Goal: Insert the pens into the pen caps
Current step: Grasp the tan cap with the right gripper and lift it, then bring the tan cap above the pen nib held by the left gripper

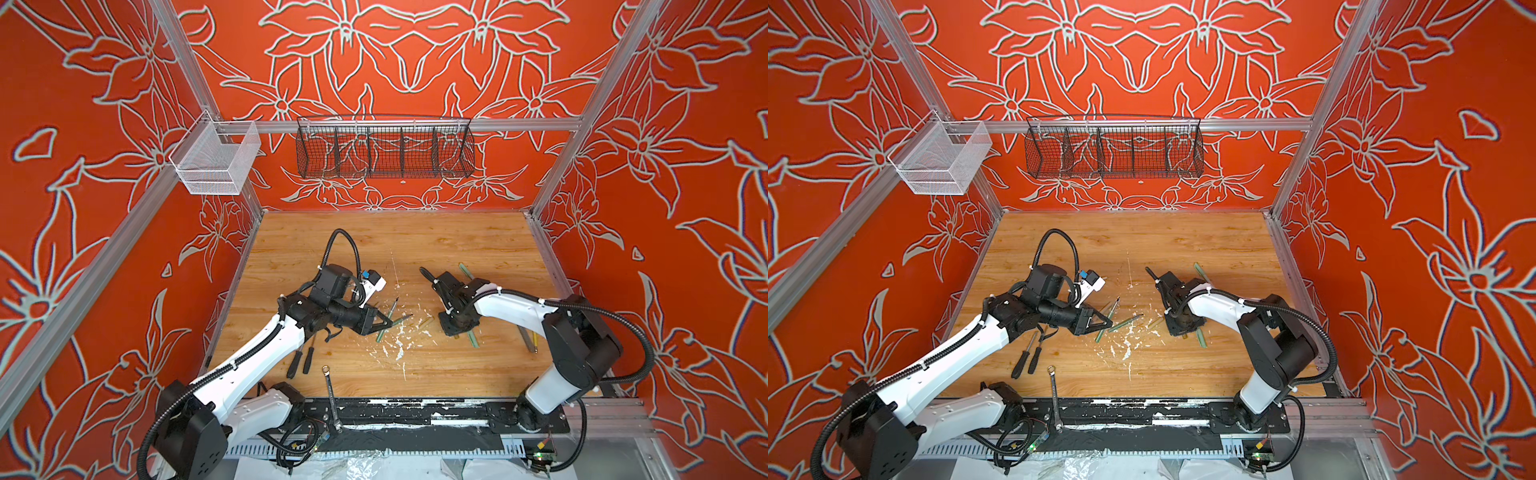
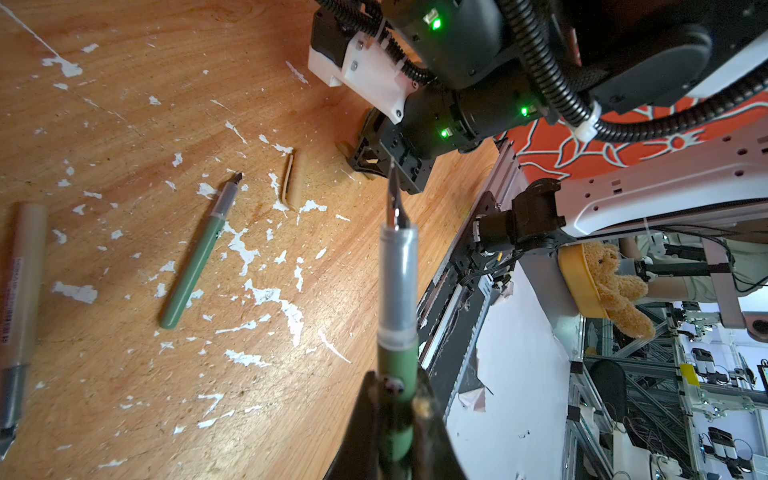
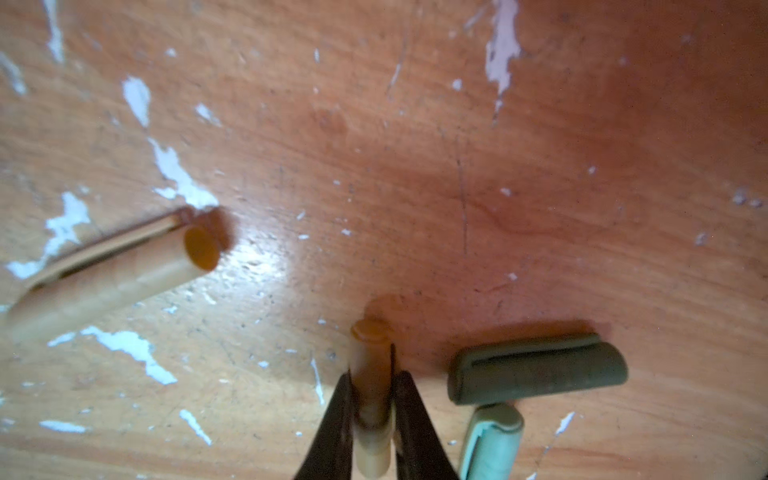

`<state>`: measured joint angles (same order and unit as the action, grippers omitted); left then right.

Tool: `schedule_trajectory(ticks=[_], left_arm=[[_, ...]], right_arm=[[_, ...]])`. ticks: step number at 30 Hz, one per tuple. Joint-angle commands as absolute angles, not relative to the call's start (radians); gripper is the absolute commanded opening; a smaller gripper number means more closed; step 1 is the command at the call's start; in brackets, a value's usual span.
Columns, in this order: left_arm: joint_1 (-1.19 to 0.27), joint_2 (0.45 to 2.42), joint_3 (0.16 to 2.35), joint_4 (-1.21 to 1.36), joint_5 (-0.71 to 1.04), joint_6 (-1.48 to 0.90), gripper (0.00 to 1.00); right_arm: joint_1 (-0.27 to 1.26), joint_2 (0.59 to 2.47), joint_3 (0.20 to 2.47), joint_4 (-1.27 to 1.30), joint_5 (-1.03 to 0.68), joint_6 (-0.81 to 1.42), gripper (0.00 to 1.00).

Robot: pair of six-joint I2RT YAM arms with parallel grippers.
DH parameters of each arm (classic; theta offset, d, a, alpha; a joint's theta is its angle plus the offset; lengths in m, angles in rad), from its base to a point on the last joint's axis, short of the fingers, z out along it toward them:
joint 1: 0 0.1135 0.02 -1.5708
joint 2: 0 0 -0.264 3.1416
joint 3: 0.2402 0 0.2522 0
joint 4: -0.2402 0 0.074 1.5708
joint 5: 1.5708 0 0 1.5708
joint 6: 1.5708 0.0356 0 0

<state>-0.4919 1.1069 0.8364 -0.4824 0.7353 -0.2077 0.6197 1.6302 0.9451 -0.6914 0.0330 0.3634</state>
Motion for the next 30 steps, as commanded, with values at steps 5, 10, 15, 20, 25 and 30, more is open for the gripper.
schedule_trajectory(ticks=[5, 10, 15, 20, 25, 30], left_arm=[[-0.505, 1.121, 0.861, -0.482, 0.756, -0.192, 0.00], [-0.521, 1.127, 0.850, -0.462, 0.733, -0.214, 0.00], [-0.558, 1.155, 0.813, -0.371, 0.726, -0.282, 0.00], [-0.599, 1.201, 0.736, -0.191, 0.727, -0.357, 0.00], [-0.620, 1.272, 0.692, -0.057, 0.736, -0.362, 0.00], [-0.620, 1.343, 0.649, 0.075, 0.751, -0.368, 0.00]], right_arm=[[0.628, 1.622, 0.979, -0.637, -0.050, 0.371, 0.16], [0.629, 1.574, 0.967, -0.550, -0.144, 0.358, 0.16], [0.627, 1.495, 0.957, -0.486, -0.189, 0.354, 0.16], [0.629, 1.457, 0.972, -0.466, -0.209, 0.369, 0.16], [0.627, 1.402, 0.980, -0.388, -0.244, 0.449, 0.16], [0.628, 1.370, 0.974, -0.300, -0.240, 0.572, 0.16]])
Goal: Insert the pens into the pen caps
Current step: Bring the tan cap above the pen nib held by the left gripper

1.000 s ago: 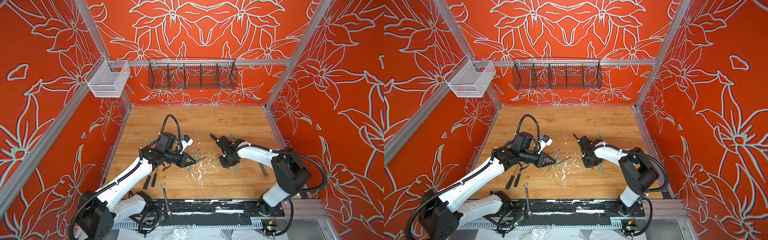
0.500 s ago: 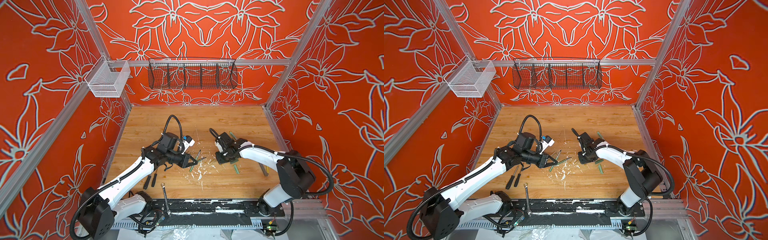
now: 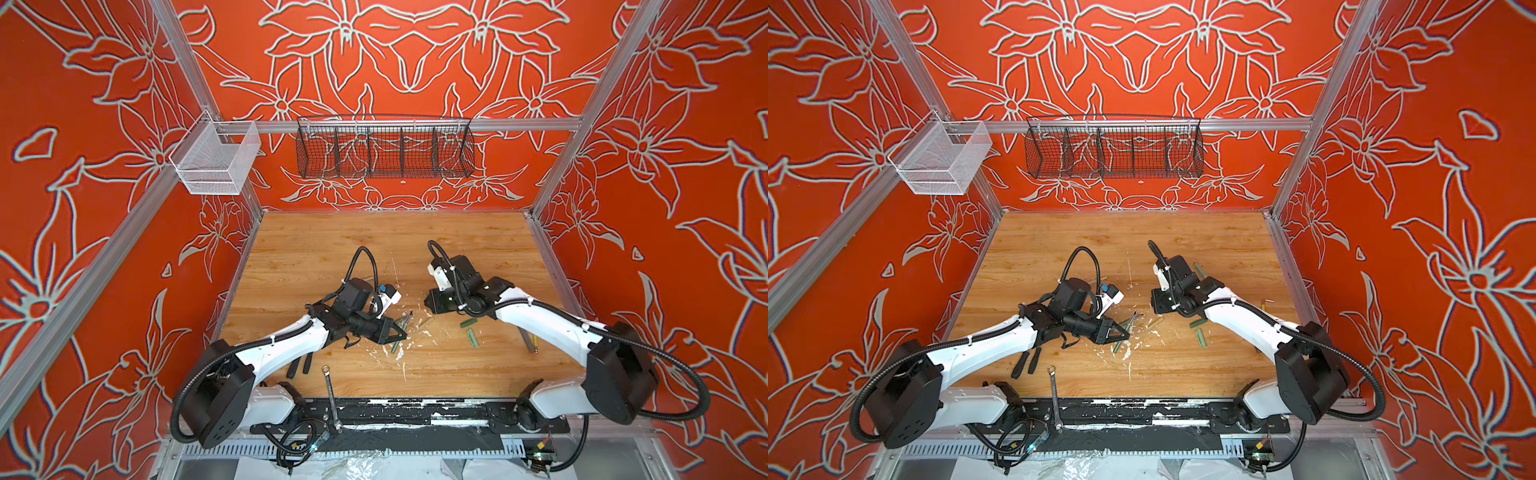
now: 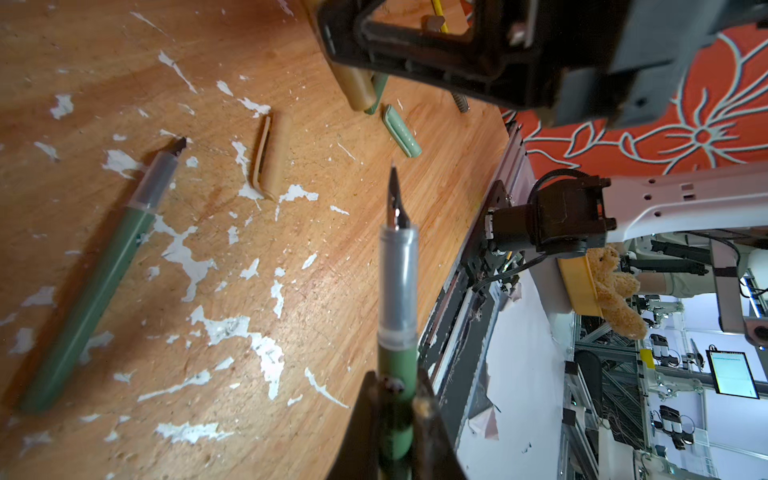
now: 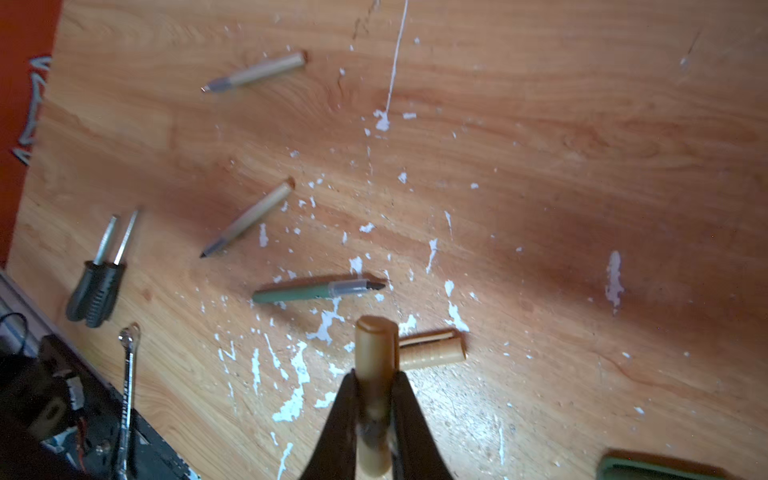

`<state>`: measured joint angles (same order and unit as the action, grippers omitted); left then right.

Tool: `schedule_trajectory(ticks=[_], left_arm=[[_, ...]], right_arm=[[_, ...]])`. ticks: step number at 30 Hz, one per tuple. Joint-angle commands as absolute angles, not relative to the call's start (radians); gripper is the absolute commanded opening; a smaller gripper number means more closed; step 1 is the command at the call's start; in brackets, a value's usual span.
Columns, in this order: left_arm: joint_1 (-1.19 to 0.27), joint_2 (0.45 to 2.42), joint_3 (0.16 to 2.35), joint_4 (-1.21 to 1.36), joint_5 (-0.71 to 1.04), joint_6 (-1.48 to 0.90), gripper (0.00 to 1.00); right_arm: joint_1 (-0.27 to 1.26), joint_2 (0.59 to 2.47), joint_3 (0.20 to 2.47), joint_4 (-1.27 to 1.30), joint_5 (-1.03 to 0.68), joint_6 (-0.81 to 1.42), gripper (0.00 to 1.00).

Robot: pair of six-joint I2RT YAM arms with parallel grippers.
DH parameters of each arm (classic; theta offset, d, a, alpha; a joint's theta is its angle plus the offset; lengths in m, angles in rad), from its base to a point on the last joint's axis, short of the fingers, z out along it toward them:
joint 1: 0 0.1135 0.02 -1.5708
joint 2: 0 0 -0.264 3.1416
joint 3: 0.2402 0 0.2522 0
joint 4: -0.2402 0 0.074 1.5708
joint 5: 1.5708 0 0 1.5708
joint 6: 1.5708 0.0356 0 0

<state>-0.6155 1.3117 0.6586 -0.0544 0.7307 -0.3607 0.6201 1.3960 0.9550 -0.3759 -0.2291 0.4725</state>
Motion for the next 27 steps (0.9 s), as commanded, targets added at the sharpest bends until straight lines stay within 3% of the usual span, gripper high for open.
schedule_trajectory(ticks=[1, 8, 27], left_arm=[[-0.620, 1.364, 0.649, 0.094, 0.756, -0.371, 0.00], [-0.619, 1.445, 0.657, 0.150, 0.739, -0.372, 0.00], [-0.606, 1.473, 0.651, 0.234, 0.703, -0.388, 0.00]], right_arm=[[0.629, 1.366, 0.964, -0.272, -0.242, 0.597, 0.16], [0.631, 1.349, 0.881, -0.104, -0.234, 0.745, 0.15], [0.667, 1.368, 0.874, -0.078, -0.179, 0.785, 0.15]])
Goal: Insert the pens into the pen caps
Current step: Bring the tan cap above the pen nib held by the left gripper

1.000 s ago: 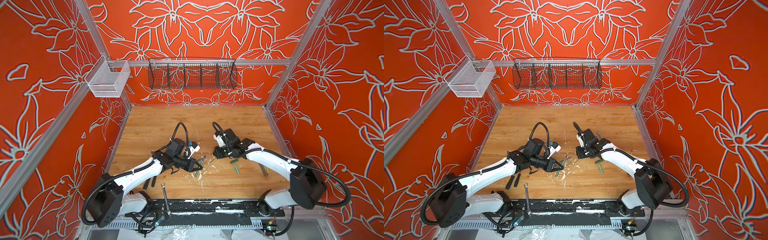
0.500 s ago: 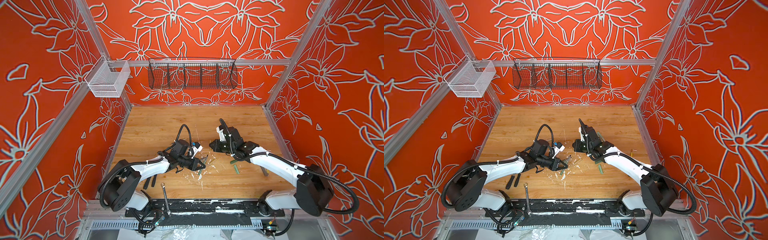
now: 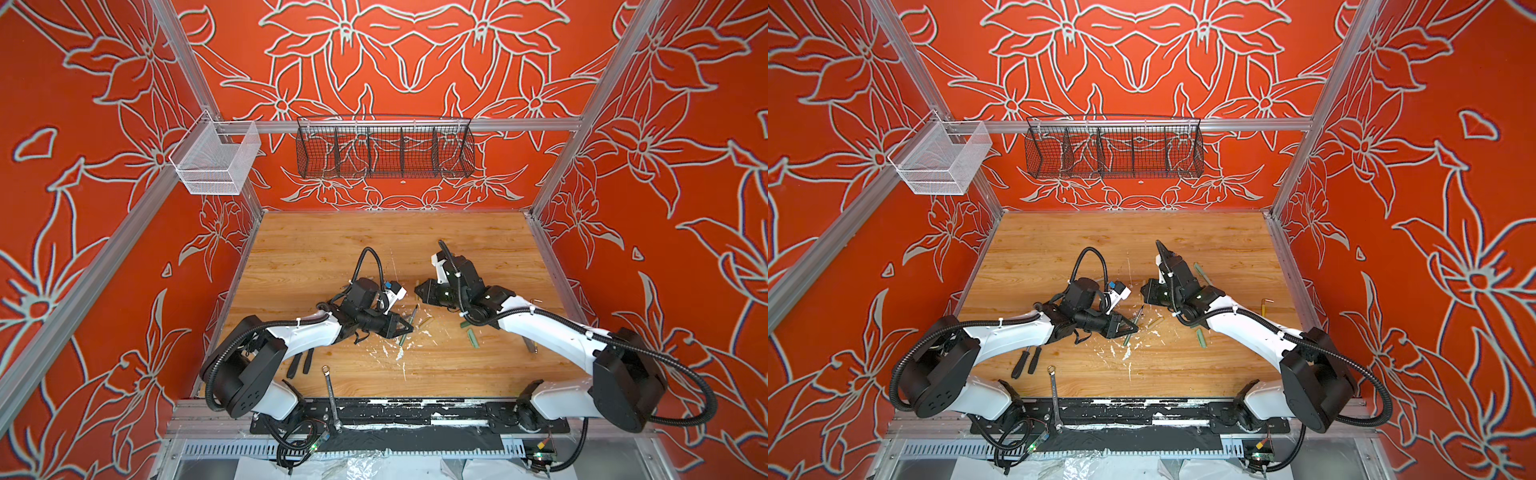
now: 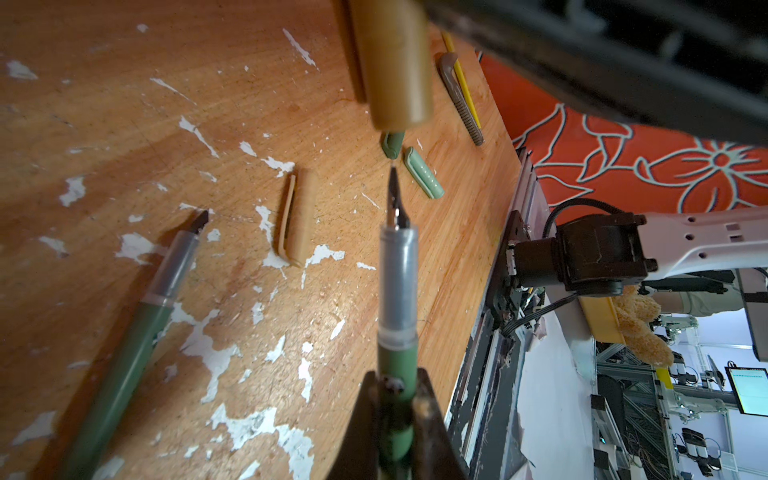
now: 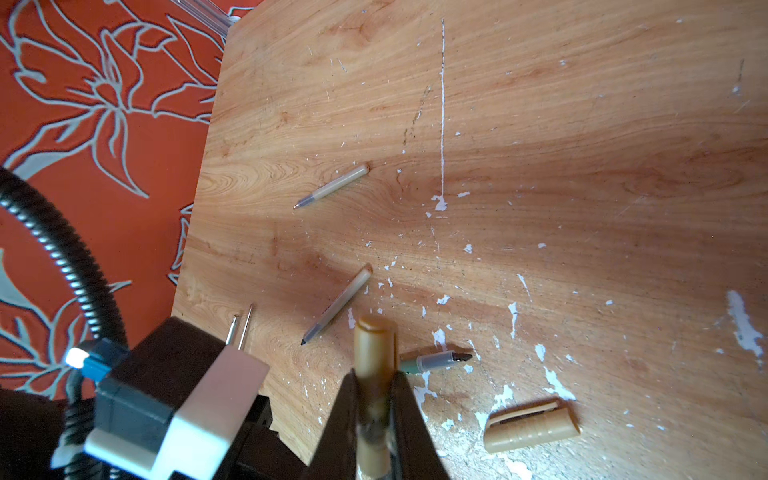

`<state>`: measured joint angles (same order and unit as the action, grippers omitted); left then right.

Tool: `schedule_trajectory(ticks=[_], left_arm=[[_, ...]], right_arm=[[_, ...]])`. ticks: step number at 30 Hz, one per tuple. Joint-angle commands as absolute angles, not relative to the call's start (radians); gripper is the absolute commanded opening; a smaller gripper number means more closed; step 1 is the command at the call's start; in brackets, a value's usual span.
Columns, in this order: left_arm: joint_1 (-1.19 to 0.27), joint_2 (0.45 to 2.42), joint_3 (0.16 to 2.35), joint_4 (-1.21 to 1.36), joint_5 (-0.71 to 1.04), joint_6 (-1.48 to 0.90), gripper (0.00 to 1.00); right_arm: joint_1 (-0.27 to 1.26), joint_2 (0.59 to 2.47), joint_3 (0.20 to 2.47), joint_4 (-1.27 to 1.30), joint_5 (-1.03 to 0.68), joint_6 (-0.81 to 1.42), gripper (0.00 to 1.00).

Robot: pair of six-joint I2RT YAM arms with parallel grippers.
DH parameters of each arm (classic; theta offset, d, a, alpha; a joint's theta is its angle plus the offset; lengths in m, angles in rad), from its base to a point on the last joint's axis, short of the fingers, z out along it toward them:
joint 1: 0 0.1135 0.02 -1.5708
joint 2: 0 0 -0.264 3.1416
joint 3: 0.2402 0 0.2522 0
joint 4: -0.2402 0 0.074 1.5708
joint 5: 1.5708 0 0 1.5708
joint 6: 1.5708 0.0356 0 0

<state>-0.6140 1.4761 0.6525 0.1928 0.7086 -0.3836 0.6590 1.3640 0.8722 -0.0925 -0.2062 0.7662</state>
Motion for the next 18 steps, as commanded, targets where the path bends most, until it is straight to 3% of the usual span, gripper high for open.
schedule_trajectory(ticks=[1, 18], left_arm=[[-0.604, 1.471, 0.648, 0.240, 0.700, -0.392, 0.00], [-0.582, 1.436, 0.622, 0.296, 0.702, -0.410, 0.00]], right_arm=[[0.667, 1.368, 0.875, -0.079, -0.179, 0.785, 0.14], [0.680, 1.368, 0.863, -0.073, -0.167, 0.793, 0.14]])
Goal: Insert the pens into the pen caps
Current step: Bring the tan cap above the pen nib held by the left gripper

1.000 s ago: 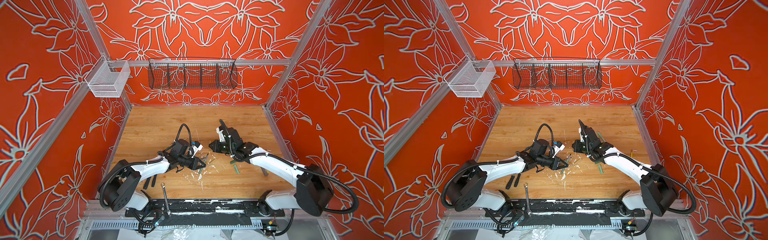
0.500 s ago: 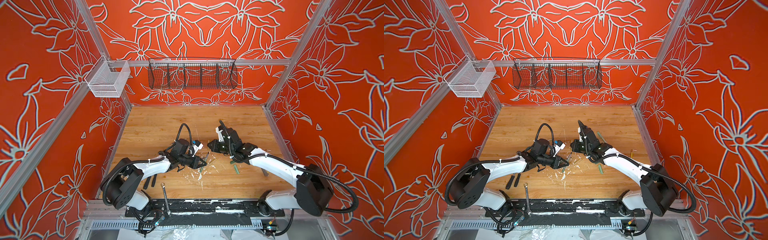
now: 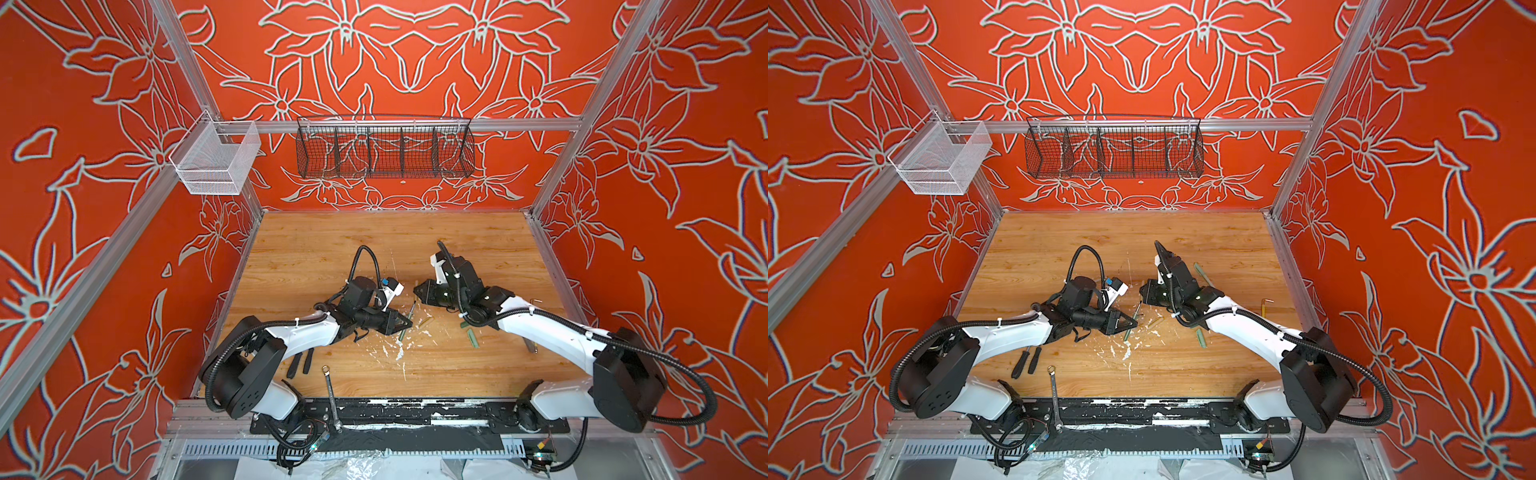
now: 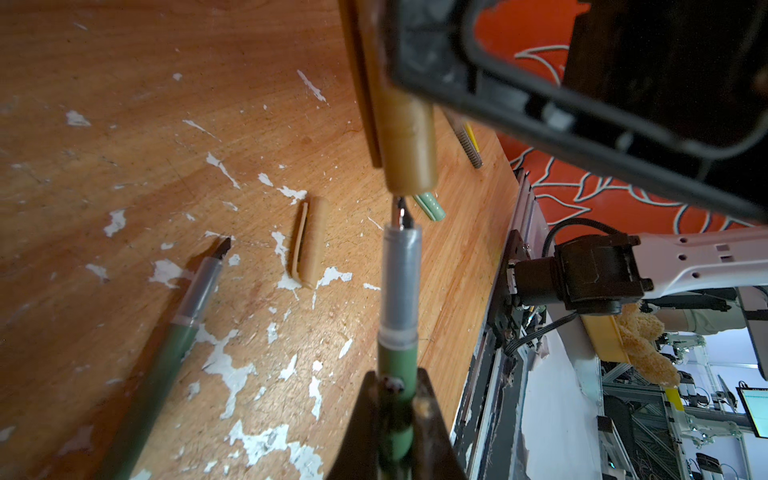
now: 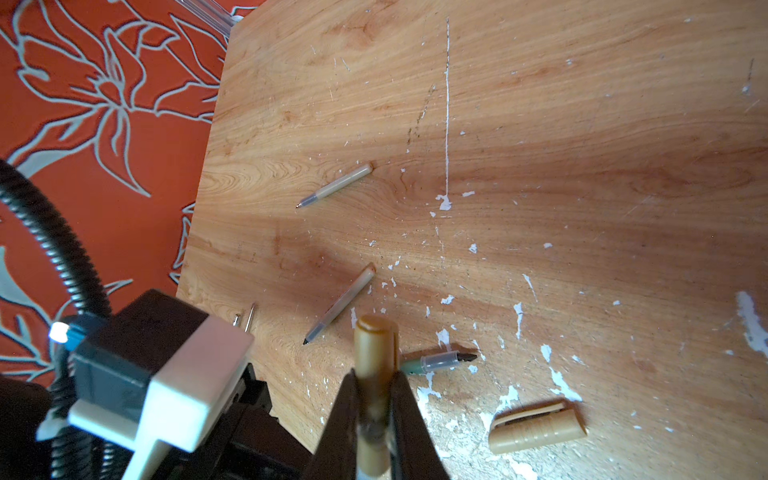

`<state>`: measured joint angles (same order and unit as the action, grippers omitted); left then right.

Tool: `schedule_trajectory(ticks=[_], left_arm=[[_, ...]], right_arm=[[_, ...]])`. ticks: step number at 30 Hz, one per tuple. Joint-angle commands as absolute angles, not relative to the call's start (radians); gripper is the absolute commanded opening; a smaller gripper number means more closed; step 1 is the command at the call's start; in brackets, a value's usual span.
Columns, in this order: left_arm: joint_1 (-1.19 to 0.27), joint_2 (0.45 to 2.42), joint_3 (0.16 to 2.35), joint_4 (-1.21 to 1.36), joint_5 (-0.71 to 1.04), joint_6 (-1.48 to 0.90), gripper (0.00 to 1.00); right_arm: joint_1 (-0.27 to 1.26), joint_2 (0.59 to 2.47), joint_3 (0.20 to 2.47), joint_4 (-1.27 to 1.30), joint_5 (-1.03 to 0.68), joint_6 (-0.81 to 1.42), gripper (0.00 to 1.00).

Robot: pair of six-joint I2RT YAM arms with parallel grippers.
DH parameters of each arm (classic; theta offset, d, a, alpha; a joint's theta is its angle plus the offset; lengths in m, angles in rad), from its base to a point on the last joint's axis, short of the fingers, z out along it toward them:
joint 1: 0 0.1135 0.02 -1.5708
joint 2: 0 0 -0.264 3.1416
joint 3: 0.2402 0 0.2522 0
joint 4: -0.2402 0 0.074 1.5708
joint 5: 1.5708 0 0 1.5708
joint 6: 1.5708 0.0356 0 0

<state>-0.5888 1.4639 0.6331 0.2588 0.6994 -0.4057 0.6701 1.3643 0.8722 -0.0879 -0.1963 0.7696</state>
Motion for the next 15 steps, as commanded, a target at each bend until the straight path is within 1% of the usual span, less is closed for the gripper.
schedule_trajectory(ticks=[1, 15], left_arm=[[-0.580, 1.434, 0.622, 0.293, 0.701, -0.409, 0.00], [-0.572, 1.432, 0.632, 0.330, 0.684, -0.419, 0.00]], right_arm=[[0.680, 1.369, 0.862, -0.069, -0.167, 0.792, 0.14], [0.685, 1.381, 0.872, -0.044, -0.196, 0.805, 0.14]])
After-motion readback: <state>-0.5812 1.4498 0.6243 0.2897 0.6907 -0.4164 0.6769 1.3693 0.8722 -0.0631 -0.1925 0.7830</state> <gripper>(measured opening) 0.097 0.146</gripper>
